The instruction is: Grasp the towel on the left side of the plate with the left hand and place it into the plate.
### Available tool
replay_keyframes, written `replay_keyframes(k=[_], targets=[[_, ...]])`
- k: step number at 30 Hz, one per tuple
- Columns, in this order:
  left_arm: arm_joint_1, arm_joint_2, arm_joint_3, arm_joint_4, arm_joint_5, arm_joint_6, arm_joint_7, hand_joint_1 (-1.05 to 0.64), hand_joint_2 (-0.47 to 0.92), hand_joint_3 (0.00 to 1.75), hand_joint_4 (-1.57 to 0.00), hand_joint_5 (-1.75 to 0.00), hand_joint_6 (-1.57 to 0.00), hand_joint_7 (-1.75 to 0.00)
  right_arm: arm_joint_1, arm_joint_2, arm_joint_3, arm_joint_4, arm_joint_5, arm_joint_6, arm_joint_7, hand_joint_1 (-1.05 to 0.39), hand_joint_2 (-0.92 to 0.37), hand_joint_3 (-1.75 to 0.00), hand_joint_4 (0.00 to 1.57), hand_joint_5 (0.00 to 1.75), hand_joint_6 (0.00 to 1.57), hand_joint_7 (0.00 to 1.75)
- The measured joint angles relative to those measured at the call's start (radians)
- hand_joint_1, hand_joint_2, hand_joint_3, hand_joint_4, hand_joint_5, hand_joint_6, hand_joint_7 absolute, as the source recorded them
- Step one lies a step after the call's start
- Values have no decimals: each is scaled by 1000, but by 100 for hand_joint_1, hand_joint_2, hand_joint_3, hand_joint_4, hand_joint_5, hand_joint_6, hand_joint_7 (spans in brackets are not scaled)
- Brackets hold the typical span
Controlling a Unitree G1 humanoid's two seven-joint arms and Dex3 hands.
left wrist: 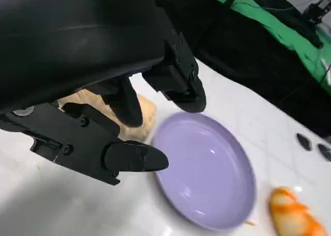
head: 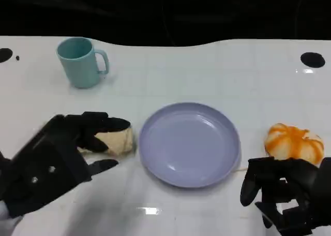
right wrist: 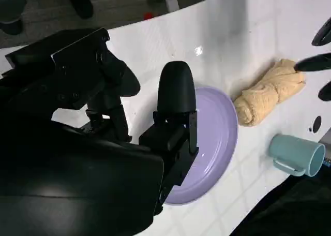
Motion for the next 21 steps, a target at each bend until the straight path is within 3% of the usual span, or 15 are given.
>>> replay_keyframes(k=[5,12,21], targets=[[-71,52,-66,74,212,-77,9,-48,92,13,-45,-23,-44,0,1,0,0,-1,0,0,0,7,-61,-105,68,169,67,144],[-204,53,-175,255,459,-112,46,-53,92,6,-40,-16,-36,0,1,0,3,-6,-1,-3,-1,7,-61,-105,68,169,67,143],[-370,-17,-282,550,583,-126,54,-54,90,1,-43,-11,-35,-1,1,0,3,-14,-2,0,-3,7,-61,-104,68,169,67,143]])
